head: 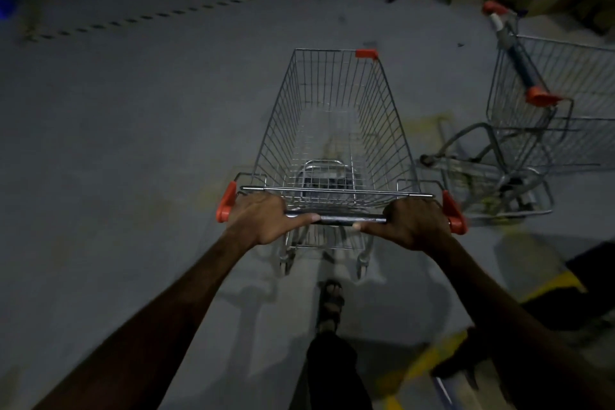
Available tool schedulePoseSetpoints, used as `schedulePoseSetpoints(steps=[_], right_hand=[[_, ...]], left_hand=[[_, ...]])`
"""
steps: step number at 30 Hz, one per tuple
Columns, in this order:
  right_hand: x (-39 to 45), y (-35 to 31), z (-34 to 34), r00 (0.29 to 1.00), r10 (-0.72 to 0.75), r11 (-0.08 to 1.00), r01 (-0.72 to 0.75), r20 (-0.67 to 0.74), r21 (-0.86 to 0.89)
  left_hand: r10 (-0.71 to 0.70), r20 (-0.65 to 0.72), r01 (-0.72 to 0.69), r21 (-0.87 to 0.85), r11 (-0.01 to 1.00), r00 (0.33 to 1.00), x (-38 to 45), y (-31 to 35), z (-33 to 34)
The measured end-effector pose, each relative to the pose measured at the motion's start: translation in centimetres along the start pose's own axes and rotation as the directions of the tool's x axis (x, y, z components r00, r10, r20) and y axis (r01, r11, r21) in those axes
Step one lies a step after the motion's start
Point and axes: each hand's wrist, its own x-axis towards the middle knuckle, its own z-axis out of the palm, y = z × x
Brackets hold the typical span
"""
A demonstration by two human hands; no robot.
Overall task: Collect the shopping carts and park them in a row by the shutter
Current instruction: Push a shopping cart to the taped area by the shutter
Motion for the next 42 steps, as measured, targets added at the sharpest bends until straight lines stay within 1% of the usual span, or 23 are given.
schedulePoseSetpoints(steps=[3,7,12,16,19,23,26,31,35,40,42], right_hand=[[8.7,2.9,-1.2,1.0,-0.005,1.0,0.006,-0.006,0.023],[20.1,6.7,-3.5,0.999,-0.003,0.999,0.0,0.052,0.047],[32.3,9.6,-6.4,0.998,-0.039,0.999,0.038,0.057,0.013],[41.8,12.0,-7.1,0.999,-0.027,0.999,0.028,0.035,-0.032],[49.3,13.6,-7.4,0.999,-0.021,0.999,0.022,0.029,-0.032],[60.5,15.7,-8.6,0.999,-0.044,0.999,0.045,0.032,-0.025],[69.6,17.1,-10.5,1.0,-0.025,1.0,0.025,0.018,-0.011],[84.0,20.1,-13.5,0.998,0.008,1.0,-0.01,0.066,0.024],[93.3,22.7,-14.8,0.996,0.018,1.0,-0.019,0.083,0.017],[104.7,26.8,-15.7,0.999,0.013,1.0,-0.012,0.042,-0.009],[109.7,28.7,-16.0,1.0,0.012,1.0,-0.012,0.019,0.0]], left_hand=[[-0.018,-0.013,0.018,0.009,1.0,1.0,8.8,-1.7,-2.2],[-0.028,0.017,0.028,-0.021,0.999,0.999,20.0,-3.7,-5.6],[-0.045,0.022,0.045,-0.001,0.999,0.999,31.7,-6.7,-8.8],[-0.069,0.052,0.069,-0.013,0.998,0.996,40.2,-9.0,-10.6],[-0.09,0.029,0.091,-0.012,0.996,0.995,47.1,-11.4,-11.8],[-0.079,-0.003,0.079,0.018,0.997,0.997,57.3,-14.5,-14.7],[-0.082,-0.033,0.082,0.013,0.997,0.996,66.4,-17.5,-17.0],[-0.061,-0.007,0.061,-0.04,0.997,0.998,81.4,-22.1,-20.7],[-0.028,0.009,0.028,-0.024,0.999,1.0,91.6,-24.5,-23.2],[0.01,-0.037,-0.01,0.006,1.0,0.999,102.7,-26.7,-26.5],[0.004,-0.057,-0.003,0.016,1.0,0.998,107.8,-27.4,-27.8]])
